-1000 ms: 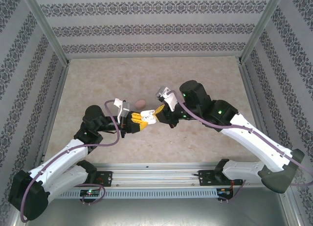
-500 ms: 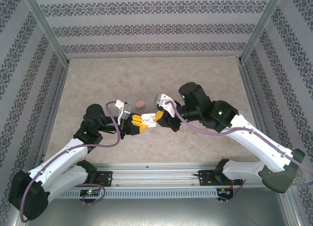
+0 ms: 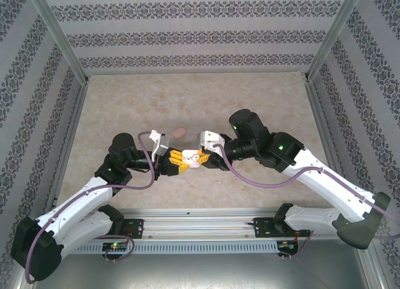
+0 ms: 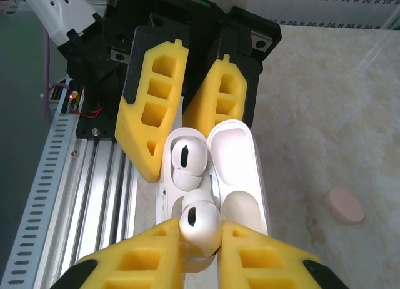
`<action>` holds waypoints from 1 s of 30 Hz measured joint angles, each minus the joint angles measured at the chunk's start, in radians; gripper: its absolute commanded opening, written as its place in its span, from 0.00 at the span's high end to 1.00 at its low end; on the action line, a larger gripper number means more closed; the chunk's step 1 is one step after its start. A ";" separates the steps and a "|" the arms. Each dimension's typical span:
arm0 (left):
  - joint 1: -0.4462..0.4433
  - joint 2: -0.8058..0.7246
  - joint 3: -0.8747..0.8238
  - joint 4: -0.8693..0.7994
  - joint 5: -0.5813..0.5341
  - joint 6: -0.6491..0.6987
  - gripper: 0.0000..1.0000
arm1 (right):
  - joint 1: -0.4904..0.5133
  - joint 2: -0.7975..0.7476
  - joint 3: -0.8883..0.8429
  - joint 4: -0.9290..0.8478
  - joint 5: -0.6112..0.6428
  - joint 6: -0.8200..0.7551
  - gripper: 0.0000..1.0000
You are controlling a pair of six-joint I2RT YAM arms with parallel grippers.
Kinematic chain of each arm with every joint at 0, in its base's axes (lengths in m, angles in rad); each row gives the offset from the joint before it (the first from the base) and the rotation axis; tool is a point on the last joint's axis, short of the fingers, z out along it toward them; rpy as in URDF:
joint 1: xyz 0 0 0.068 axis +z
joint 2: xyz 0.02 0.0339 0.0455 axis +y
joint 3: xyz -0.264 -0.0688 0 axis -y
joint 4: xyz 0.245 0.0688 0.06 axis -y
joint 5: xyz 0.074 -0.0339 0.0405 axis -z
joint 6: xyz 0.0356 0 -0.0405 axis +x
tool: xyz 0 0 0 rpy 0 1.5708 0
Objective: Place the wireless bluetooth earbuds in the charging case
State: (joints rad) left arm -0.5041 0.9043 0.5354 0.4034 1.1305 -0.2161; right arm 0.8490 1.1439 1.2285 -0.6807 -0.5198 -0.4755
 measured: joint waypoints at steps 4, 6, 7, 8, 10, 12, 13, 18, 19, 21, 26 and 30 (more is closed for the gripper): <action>0.000 0.000 0.000 -0.021 0.002 0.011 0.99 | 0.000 0.006 0.000 -0.005 -0.007 -0.014 0.65; 0.000 0.001 0.001 -0.024 -0.008 0.013 0.99 | 0.000 0.008 0.000 -0.021 -0.018 -0.021 0.61; 0.000 0.001 0.002 -0.024 -0.009 0.014 0.99 | 0.004 0.009 0.000 -0.027 -0.021 -0.023 0.61; 0.000 0.001 0.002 -0.027 -0.010 0.016 0.99 | 0.005 0.009 0.000 -0.031 -0.022 -0.022 0.61; 0.000 0.001 0.002 -0.029 -0.010 0.020 0.98 | 0.005 0.009 0.000 -0.034 -0.025 -0.022 0.60; 0.000 0.001 0.002 -0.031 -0.013 0.026 0.98 | 0.005 0.009 0.000 -0.034 -0.025 -0.021 0.60; 0.000 0.001 0.002 -0.031 -0.013 0.027 0.98 | 0.005 0.009 0.000 -0.034 -0.025 -0.018 0.59; 0.000 -0.004 0.002 -0.025 -0.025 0.049 0.98 | -0.005 -0.029 -0.014 -0.013 -0.036 0.045 0.56; 0.000 -0.006 0.002 -0.019 -0.032 0.053 0.98 | -0.011 -0.050 -0.027 -0.002 -0.035 0.066 0.54; 0.000 -0.009 0.002 -0.014 -0.043 0.058 0.98 | -0.024 -0.101 -0.053 0.031 -0.019 0.125 0.49; 0.000 -0.009 0.000 0.006 -0.063 0.059 0.98 | -0.061 -0.166 -0.044 0.069 0.055 0.321 0.44; 0.000 -0.004 -0.004 0.055 -0.066 0.056 0.98 | -0.073 -0.165 -0.037 0.087 0.140 0.463 0.44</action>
State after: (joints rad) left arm -0.5041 0.9001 0.5316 0.4580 1.0645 -0.1604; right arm 0.7757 0.9787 1.1915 -0.5934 -0.3801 -0.0128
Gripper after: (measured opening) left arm 0.115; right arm 0.558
